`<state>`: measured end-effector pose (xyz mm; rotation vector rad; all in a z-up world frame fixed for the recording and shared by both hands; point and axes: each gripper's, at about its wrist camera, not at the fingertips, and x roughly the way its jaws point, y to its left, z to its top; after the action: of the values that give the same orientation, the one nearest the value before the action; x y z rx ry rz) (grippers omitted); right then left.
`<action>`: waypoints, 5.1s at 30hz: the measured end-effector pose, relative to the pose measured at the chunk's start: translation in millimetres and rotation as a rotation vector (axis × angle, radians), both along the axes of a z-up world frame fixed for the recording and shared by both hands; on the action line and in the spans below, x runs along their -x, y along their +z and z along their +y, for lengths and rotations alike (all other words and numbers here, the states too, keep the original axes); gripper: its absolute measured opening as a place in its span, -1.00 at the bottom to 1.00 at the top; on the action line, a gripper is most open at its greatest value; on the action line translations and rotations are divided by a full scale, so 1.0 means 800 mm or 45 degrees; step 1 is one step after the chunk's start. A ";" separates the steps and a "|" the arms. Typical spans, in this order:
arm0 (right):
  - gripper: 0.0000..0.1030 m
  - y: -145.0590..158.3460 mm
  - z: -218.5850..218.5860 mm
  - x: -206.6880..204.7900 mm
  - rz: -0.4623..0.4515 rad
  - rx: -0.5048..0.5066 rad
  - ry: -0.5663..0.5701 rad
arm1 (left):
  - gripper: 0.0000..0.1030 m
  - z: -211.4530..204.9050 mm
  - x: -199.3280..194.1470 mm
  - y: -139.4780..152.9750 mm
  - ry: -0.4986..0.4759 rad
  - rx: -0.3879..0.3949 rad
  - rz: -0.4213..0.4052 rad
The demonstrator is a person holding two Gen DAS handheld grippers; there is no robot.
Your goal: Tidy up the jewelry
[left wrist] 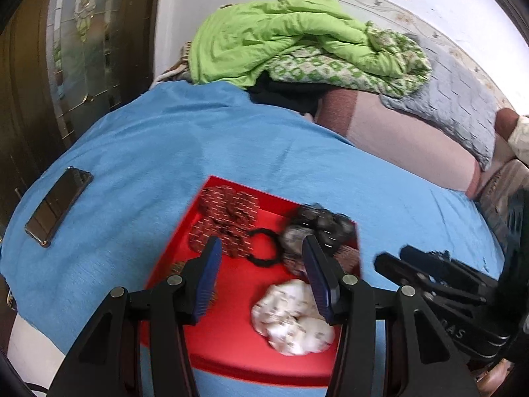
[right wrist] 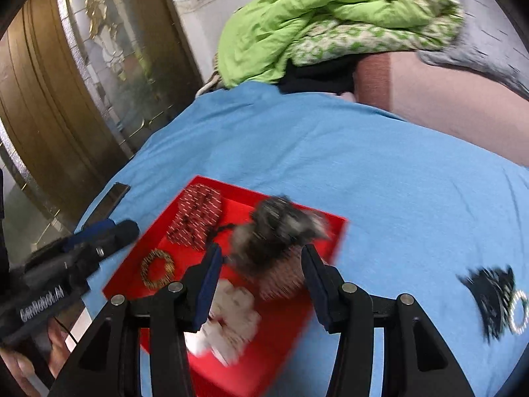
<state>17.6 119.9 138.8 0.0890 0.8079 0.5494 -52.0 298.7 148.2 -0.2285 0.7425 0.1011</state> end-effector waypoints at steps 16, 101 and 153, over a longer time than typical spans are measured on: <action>0.15 -0.042 -0.333 0.109 0.100 0.074 -0.522 | -0.02 -0.212 -0.004 -0.023 -0.354 0.030 0.120; -0.79 -0.101 -0.456 0.136 0.188 -0.004 -0.796 | -0.81 -0.278 -0.014 -0.037 -0.605 -0.015 0.185; -0.97 -0.087 -0.444 0.142 0.122 -0.071 -0.748 | -0.93 -0.273 -0.030 -0.004 -0.542 0.369 0.085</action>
<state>-95.8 -235.2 69.0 0.3925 0.8130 0.0111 -28.0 80.4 145.4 -0.3386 0.8574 -0.4075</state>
